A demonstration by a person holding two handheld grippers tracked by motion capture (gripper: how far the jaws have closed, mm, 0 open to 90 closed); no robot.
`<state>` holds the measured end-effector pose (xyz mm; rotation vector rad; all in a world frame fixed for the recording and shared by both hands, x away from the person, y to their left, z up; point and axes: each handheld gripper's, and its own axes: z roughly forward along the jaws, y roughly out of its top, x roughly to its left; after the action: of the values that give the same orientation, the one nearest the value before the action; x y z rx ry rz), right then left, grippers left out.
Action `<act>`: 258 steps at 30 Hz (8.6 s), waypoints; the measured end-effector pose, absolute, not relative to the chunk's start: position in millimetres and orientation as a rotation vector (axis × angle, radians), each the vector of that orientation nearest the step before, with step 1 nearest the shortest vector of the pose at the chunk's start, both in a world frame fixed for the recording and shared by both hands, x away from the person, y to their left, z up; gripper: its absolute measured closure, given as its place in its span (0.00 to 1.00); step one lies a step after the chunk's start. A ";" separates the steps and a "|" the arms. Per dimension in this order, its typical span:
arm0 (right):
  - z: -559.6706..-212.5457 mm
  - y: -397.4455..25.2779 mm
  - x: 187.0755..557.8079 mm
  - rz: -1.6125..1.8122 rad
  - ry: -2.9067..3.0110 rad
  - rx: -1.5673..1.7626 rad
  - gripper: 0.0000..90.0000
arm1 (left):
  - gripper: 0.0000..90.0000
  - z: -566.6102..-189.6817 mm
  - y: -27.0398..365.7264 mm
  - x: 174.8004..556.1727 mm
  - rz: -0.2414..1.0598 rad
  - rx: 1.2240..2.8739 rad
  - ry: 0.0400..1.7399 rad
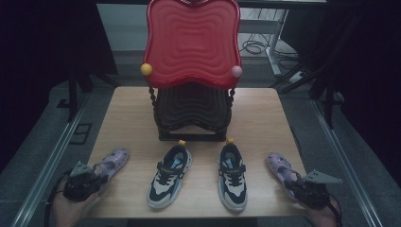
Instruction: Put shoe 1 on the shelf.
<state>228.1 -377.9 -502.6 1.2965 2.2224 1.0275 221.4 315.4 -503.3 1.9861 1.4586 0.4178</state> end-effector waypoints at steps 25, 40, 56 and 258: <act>-487.7 -386.1 224.8 1.184 2.059 1.301 0.96 | 0.96 -480.0 315.0 212.4 0.423 1.850 1.416; -477.1 -370.2 232.2 1.267 2.068 1.216 0.96 | 0.96 -461.4 308.9 210.2 0.440 1.793 1.351; -444.8 -347.4 244.8 1.417 2.043 1.084 0.96 | 0.96 -440.0 285.8 222.2 0.455 1.787 1.252; -417.7 -144.7 387.4 1.362 2.110 0.932 0.67 | 0.57 -423.0 150.0 362.1 0.598 1.726 0.892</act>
<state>387.4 -144.7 -417.7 0.9324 2.1101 1.3618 362.1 150.0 -423.0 1.7259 0.8916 0.5984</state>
